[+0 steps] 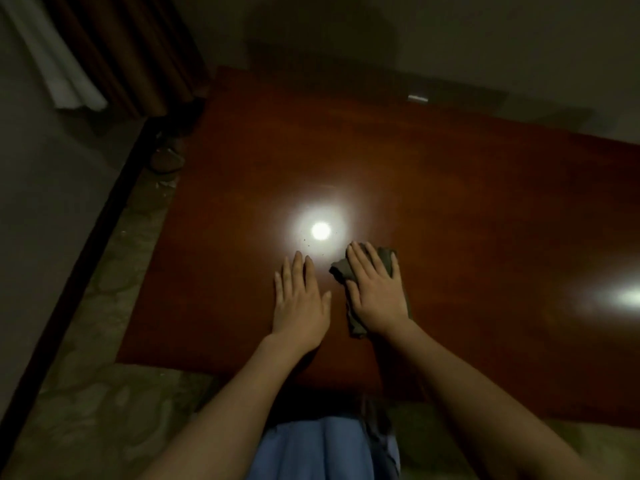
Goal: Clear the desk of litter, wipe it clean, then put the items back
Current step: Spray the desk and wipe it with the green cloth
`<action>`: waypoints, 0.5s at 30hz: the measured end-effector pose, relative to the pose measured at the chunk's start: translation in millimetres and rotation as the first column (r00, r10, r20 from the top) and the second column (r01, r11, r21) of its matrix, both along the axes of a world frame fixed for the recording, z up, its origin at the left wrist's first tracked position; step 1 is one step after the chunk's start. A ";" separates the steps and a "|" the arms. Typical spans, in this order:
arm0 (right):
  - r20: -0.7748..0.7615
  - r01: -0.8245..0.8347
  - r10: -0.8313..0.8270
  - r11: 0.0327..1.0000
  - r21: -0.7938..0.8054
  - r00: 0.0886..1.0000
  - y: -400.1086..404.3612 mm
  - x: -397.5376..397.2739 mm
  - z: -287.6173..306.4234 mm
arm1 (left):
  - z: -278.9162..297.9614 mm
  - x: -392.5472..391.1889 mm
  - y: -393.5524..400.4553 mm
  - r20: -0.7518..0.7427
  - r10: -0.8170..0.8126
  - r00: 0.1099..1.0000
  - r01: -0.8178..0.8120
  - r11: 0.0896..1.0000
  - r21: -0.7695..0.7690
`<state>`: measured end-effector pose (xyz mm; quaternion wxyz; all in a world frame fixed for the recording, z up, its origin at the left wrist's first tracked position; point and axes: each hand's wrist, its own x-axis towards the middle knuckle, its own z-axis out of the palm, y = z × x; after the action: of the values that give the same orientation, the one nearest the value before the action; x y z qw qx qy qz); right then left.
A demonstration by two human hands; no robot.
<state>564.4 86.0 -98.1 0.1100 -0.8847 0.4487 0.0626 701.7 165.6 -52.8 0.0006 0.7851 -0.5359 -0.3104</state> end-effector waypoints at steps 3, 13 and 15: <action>-0.008 -0.009 0.009 0.999 -0.051 1.000 43.8 -3.5 -3.4 | 0.7 21.3 40.6 0.014 -0.014 1.000 0.014 1.000 -0.005; 0.003 -0.068 0.068 0.995 -0.073 0.998 149.5 -8.4 -0.4 | 5.5 56.3 92.3 0.030 -0.005 1.000 0.005 1.000 -0.028; 0.009 -0.089 0.090 0.995 -0.055 0.996 157.8 -5.0 -2.1 | 5.6 58.4 91.1 0.016 0.000 1.000 0.001 0.999 -0.051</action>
<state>559.4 243.8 -100.2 0.0854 -0.9069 0.4096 0.0502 760.1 256.7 -47.2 0.0162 0.7873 -0.5439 -0.2901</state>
